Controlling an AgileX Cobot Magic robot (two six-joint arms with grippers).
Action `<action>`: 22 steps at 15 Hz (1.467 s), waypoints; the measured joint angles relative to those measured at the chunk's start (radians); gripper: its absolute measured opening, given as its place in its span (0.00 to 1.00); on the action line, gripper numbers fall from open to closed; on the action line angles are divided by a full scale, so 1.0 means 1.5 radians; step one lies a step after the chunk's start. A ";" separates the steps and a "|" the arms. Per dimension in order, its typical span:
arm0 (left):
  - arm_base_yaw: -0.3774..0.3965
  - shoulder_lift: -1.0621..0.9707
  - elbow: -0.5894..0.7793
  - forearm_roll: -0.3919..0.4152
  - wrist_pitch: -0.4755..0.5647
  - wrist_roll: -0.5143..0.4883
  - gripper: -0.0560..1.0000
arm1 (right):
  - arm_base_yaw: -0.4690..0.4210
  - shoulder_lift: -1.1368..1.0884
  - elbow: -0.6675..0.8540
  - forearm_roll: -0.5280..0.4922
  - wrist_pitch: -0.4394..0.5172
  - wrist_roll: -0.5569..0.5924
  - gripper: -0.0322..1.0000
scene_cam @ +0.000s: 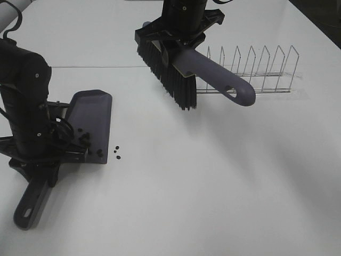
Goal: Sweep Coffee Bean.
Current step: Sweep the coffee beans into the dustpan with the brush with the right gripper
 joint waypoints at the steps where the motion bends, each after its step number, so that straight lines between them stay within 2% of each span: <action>1: -0.003 -0.001 0.005 -0.001 0.009 -0.001 0.38 | 0.000 0.000 0.000 0.003 0.001 0.003 0.39; 6: -0.065 -0.047 0.095 -0.006 -0.003 -0.043 0.38 | 0.000 0.000 0.000 0.005 0.001 0.005 0.39; 7: -0.078 -0.064 0.130 -0.018 -0.003 -0.055 0.38 | 0.000 -0.005 0.026 0.005 -0.001 0.016 0.39; 12: -0.080 -0.077 0.156 -0.018 -0.017 -0.063 0.38 | 0.003 -0.013 0.165 0.003 -0.001 0.041 0.39; 14: -0.080 -0.077 0.157 -0.017 -0.022 -0.063 0.38 | 0.031 -0.013 0.216 -0.005 -0.039 0.056 0.39; 17: -0.080 -0.077 0.157 -0.017 -0.034 -0.063 0.38 | 0.098 0.005 0.226 0.011 -0.110 0.057 0.39; 19: -0.080 -0.077 0.157 -0.017 -0.035 -0.063 0.38 | 0.120 0.029 0.225 0.068 -0.156 0.044 0.39; 22: -0.080 -0.077 0.157 -0.018 -0.035 -0.067 0.38 | 0.117 0.041 0.225 0.221 -0.199 -0.044 0.39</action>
